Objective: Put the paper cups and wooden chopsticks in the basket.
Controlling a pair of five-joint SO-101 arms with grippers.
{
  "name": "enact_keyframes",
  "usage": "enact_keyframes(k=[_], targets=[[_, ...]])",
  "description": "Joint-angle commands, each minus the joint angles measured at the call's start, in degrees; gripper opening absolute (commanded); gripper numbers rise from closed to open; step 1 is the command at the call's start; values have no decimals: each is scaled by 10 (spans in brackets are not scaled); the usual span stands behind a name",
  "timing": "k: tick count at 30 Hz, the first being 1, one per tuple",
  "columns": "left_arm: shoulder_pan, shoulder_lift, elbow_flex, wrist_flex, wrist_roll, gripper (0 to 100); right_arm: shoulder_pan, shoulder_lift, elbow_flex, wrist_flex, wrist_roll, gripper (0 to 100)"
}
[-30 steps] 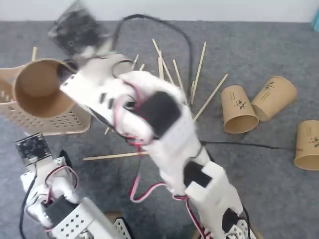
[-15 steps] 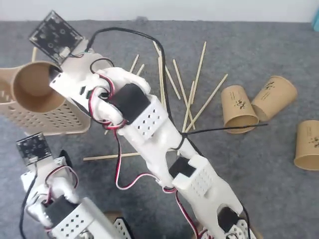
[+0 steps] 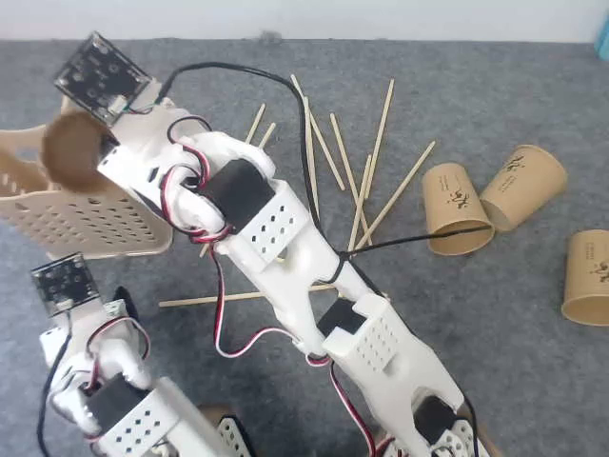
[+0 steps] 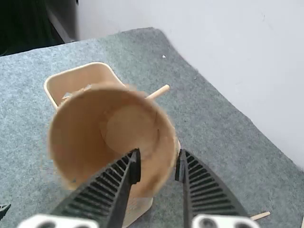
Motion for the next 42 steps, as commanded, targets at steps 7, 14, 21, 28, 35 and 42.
enact_keyframes(k=[7, 14, 21, 28, 35, 42], targets=[[3, -6, -3, -13, -4, 268, 24, -80, -17, -9, 8, 142], [4, -5, -3, -13, -4, 268, 24, -168, -18, 156, 33, 136], [4, -5, -3, -12, -4, 268, 107, -286, 53, 264, 65, 69], [4, -5, -2, -12, -4, 268, 196, -546, 391, 262, 65, 34], [4, -5, -2, -12, -4, 268, 324, -802, 673, 259, 93, 37], [4, -5, -2, -12, -5, 268, 567, -930, 892, 258, 200, 37]])
